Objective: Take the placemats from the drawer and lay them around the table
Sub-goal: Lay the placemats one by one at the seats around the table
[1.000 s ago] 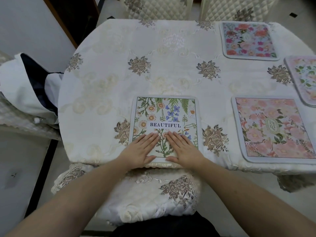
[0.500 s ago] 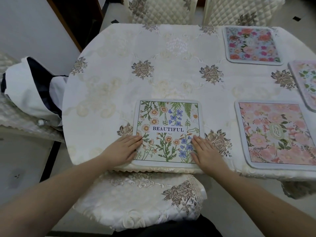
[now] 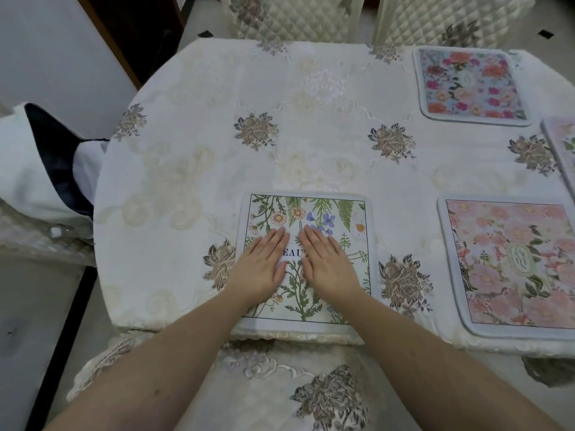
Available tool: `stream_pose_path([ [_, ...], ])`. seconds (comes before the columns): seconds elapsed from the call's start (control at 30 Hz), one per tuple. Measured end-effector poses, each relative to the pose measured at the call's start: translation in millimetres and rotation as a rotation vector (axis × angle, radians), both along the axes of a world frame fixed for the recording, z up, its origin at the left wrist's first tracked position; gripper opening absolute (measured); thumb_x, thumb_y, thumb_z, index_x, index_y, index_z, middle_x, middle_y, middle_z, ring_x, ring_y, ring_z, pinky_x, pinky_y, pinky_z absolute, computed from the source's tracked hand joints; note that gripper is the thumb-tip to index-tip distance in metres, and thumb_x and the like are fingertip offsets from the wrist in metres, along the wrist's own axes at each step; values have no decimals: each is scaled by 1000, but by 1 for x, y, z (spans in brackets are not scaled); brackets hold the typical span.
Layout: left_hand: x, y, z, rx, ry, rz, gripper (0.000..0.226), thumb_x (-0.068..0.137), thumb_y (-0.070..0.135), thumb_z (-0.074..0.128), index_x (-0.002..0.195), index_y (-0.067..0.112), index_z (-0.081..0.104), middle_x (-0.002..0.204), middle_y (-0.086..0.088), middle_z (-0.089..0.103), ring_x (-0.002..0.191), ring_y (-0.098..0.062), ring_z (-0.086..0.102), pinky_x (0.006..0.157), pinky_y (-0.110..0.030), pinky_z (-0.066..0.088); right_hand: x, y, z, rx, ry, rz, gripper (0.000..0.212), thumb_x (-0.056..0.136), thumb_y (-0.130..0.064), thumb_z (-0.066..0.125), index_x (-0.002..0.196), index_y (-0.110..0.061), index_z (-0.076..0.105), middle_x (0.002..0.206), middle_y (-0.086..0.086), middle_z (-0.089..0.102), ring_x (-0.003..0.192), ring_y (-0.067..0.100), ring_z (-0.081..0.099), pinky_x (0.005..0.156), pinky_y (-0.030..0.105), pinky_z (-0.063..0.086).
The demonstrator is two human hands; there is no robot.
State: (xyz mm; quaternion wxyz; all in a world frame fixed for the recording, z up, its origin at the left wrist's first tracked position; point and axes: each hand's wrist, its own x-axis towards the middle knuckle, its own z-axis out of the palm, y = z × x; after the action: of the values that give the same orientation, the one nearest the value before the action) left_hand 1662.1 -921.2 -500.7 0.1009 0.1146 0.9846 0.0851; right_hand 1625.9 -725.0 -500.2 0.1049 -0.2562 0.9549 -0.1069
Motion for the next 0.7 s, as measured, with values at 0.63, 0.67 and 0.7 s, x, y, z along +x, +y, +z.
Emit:
stream_pose_path([
  [0.63,3,-74,11,-44,7,-28,61,104,48,9,159,21,12,166,4,8,152,-9,7,122,-32,3,-20,74,12,55,-78,-215,68,97,-48,1,157,-15,2,165,2,-1,151,15,-3,123,34,1],
  [0.67,-1,-75,14,-54,31,-38,59,104,44,16,157,18,26,163,0,24,149,-13,24,120,-33,11,-22,71,15,47,-68,-232,71,96,-49,2,157,-12,8,165,4,6,152,16,2,123,34,1],
  [0.7,-7,-75,17,-43,58,-38,57,104,42,21,151,15,40,155,-3,41,141,-18,42,116,-34,19,-24,66,17,30,-53,-253,74,95,-49,2,156,-10,15,164,7,13,151,18,8,123,34,3],
])
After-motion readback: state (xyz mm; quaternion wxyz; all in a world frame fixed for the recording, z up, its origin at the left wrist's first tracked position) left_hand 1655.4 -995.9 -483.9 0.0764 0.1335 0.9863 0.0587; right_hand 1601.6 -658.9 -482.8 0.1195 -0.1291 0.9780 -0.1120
